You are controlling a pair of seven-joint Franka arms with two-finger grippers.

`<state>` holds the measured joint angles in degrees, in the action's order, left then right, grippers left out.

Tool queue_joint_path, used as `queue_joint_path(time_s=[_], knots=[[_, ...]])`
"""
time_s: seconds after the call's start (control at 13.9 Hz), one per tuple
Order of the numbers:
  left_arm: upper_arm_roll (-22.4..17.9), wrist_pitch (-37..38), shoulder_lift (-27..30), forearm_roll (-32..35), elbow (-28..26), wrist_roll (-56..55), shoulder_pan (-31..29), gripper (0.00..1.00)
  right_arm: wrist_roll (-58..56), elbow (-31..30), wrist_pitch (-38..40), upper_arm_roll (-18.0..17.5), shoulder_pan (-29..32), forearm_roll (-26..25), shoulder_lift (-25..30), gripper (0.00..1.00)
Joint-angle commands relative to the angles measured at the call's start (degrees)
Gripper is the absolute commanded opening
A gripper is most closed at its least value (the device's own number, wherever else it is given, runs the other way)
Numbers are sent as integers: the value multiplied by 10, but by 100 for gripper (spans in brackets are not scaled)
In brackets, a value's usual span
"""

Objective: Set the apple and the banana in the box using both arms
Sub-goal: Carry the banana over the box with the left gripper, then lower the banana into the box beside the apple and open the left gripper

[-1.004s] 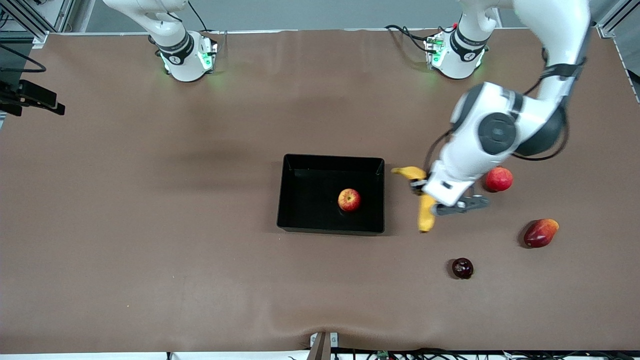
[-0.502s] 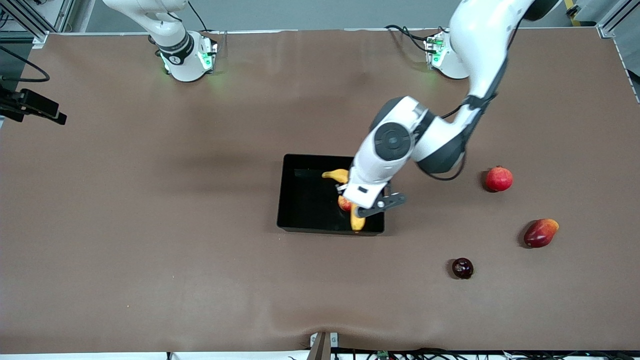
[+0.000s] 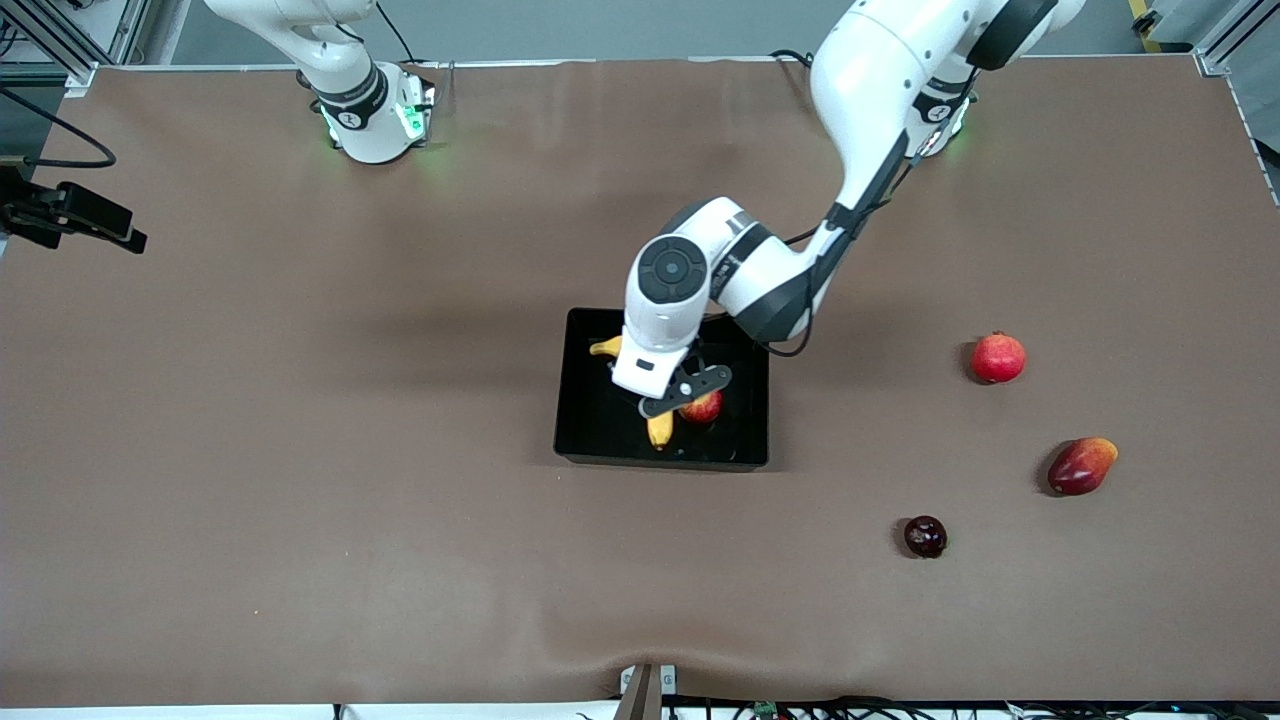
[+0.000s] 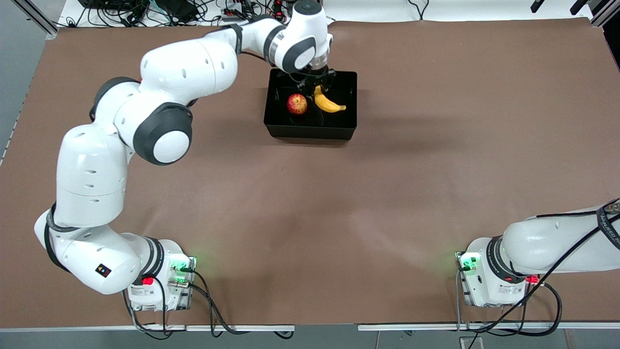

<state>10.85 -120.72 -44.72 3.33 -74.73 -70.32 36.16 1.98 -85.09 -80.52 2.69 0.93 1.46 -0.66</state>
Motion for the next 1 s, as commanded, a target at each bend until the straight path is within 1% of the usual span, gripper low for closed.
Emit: queue_joint_path(time_s=[0.0,0.22,0.36,0.5,0.72,0.79,0.86,0.93], knots=[[-8,-23,-26,4,20,-20,17,0,12,0,-12,0,-3,-17,-7,100],[-9,-41,-47,4,20,-18,33,0,8,2,-20,0,-1,-8,-7,100],[-9,-44,-53,5,19,-16,35,0,7,2,-41,1,-1,-4,-9,100],[-9,-46,-62,5,19,-11,35,0,7,4,-41,1,1,-3,-9,100],[-9,-73,-78,5,18,-10,35,0,6,4,-41,1,1,-3,-10,100],[-9,-82,-83,5,18,-12,35,19,5,4,-42,1,0,-4,-10,100],[-10,-87,-84,8,18,-11,35,74,5,6,-45,1,2,-5,-10,100],[-14,-87,-82,20,18,-11,34,100,5,7,-46,2,5,-3,-10,100]])
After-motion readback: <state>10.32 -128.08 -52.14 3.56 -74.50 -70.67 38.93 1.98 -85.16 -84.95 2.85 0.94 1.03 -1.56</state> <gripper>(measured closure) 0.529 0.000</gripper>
